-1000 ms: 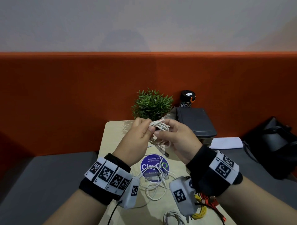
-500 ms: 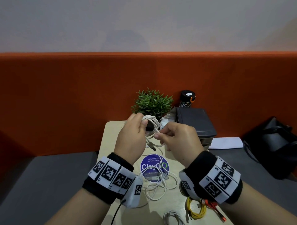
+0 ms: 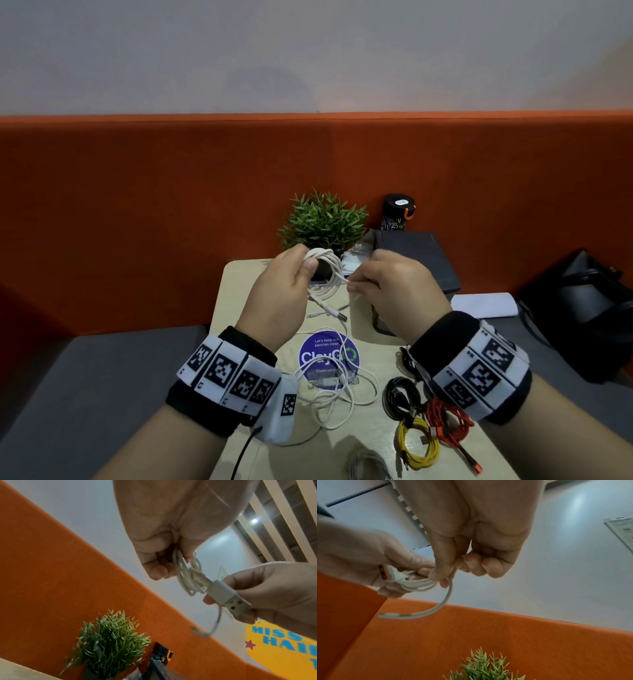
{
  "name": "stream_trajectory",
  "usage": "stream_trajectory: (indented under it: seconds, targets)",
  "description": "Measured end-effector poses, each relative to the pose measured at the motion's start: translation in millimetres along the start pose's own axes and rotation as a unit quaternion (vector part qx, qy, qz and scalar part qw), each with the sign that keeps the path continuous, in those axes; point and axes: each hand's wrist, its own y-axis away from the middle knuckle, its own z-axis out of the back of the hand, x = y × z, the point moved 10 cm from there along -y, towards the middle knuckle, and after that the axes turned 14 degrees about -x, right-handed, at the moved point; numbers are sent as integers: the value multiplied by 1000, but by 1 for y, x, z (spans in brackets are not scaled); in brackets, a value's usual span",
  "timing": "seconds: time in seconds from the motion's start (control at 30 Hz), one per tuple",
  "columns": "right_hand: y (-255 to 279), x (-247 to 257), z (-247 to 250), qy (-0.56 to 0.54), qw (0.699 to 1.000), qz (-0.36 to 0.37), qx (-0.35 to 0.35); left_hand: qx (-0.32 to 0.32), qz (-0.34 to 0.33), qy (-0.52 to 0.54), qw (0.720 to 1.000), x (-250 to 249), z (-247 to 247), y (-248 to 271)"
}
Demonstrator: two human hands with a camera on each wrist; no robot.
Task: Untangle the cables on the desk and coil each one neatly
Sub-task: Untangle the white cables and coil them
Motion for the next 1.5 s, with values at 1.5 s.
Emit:
stream_trajectory:
  seconds: [1.5]
  targets:
    - [27, -2, -61, -666, 641, -349, 155, 2, -62, -32, 998, -12, -6, 2]
